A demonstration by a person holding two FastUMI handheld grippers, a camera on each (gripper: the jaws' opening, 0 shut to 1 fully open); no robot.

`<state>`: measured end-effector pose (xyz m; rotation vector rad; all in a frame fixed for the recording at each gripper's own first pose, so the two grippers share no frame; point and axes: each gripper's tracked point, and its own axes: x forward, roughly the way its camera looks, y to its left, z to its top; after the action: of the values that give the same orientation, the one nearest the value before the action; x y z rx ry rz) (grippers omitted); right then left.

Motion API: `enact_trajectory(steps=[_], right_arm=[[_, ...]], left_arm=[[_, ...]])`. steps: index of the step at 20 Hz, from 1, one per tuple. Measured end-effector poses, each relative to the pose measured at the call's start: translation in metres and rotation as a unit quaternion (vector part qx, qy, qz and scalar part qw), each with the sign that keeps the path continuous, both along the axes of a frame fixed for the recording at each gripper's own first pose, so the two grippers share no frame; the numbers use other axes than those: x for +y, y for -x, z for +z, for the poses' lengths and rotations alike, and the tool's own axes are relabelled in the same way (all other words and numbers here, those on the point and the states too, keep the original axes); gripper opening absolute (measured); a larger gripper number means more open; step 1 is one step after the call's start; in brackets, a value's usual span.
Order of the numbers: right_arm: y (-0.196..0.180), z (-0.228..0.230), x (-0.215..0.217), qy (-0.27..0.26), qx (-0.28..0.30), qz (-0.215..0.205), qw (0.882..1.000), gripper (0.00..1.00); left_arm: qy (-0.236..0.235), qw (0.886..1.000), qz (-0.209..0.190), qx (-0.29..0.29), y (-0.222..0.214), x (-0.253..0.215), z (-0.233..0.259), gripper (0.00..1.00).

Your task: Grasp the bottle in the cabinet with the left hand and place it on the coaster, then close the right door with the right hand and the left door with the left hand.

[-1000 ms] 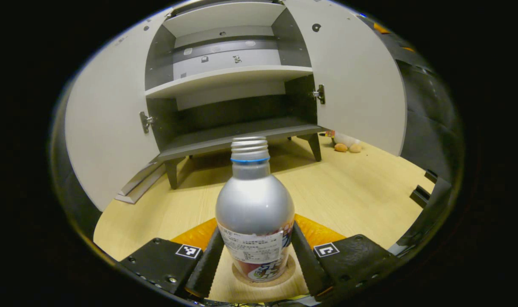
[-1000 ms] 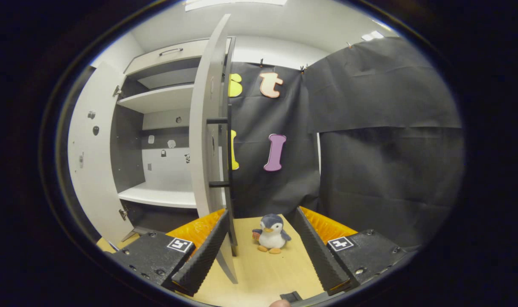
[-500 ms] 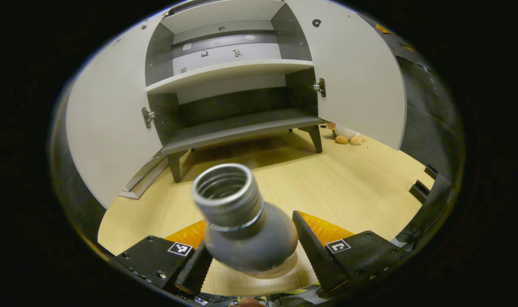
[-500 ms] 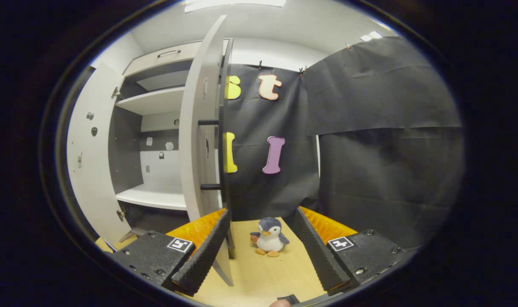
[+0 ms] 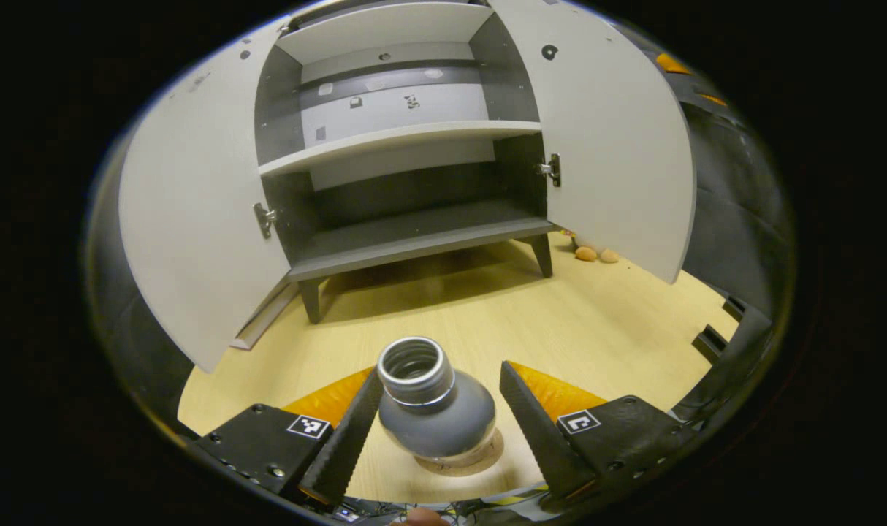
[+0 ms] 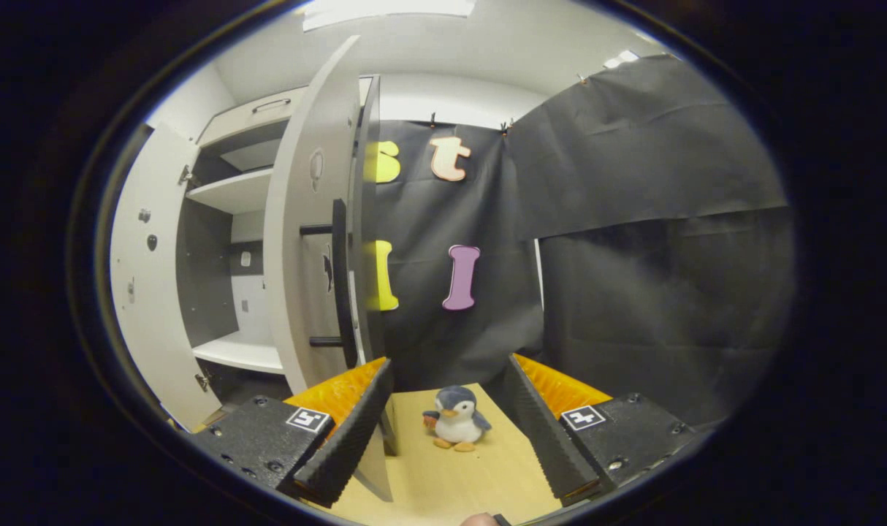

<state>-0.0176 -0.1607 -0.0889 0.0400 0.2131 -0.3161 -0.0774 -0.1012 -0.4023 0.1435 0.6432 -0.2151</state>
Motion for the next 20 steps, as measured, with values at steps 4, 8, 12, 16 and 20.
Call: enact_trajectory(steps=[4,8,12,16,20], right_arm=[[-0.016,0.001,0.0,-0.001,-0.009,0.012,1.0,1.0],[-0.032,0.004,-0.002,0.012,-0.014,0.023,1.0,0.99],[-0.046,0.015,-0.001,0.006,-0.019,0.04,0.999,1.0],[-0.054,0.033,0.004,0.023,-0.027,0.059,0.998,0.98],[-0.057,0.04,0.006,0.063,-0.029,0.084,0.994,0.92]], left_arm=[[0.022,1.0,0.005,-0.009,-0.004,-0.001,0.024,0.98],[0.04,0.999,0.022,-0.026,-0.013,0.006,0.056,0.98],[0.047,0.998,0.018,-0.044,-0.023,0.014,0.084,0.98],[0.047,0.996,0.035,-0.07,-0.036,0.034,0.115,0.98],[0.095,0.992,0.037,-0.08,-0.041,0.039,0.143,0.98]])
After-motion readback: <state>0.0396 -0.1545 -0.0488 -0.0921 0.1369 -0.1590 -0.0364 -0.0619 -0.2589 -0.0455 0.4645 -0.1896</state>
